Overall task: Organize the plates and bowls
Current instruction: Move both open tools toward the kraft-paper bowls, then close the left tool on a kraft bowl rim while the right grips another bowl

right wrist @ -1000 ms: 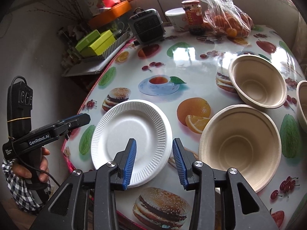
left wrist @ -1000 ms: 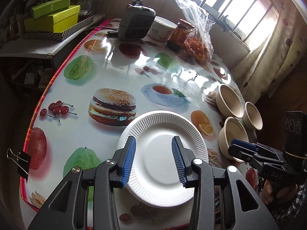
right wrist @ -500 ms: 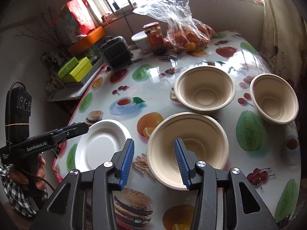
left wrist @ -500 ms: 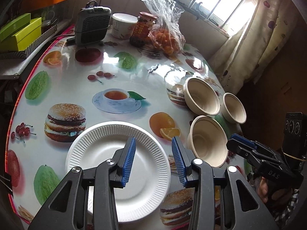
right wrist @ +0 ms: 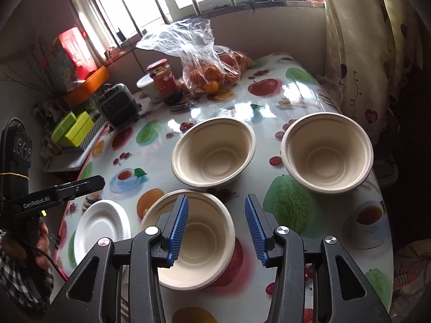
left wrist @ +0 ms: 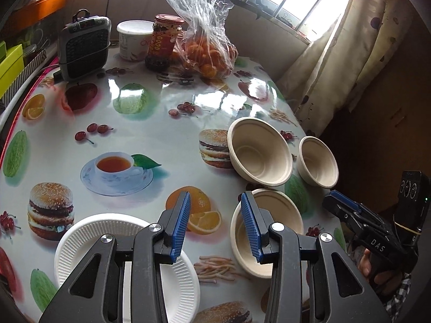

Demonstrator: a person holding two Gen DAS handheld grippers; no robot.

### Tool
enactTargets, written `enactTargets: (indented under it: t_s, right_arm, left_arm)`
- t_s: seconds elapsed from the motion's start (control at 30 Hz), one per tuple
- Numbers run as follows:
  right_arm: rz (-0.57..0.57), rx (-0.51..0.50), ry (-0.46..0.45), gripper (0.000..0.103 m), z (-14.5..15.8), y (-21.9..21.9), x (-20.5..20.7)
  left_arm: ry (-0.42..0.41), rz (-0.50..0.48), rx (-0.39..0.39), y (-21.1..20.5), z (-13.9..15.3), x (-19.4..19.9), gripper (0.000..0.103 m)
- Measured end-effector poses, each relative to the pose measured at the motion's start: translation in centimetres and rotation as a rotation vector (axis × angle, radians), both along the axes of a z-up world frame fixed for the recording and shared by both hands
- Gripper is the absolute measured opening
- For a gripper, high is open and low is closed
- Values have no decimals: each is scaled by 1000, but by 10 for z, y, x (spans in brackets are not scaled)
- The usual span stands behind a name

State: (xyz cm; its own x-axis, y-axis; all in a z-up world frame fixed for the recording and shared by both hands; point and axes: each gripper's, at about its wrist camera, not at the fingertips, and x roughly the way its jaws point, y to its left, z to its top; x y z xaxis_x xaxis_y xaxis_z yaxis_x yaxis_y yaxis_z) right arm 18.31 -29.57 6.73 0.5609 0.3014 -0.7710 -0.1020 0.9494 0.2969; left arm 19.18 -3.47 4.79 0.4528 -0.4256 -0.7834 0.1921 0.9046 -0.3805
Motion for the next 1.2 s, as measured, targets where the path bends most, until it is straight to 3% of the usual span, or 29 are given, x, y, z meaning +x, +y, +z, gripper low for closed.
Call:
enactTargets:
  t_s: [0.33,1.03,1.2]
  right_arm:
    - [-39,39,-12,43,-14,-33,32]
    - [-18,70,31,37,-45,-33,78]
    - [-10,68,41,31,-50,-31,82]
  left_arm:
    - [8,-4,27,-28,-9,41,40]
    - [67,-3,60,-48,-43,102,40]
    - [76,-11,64,-51,-47,106,35]
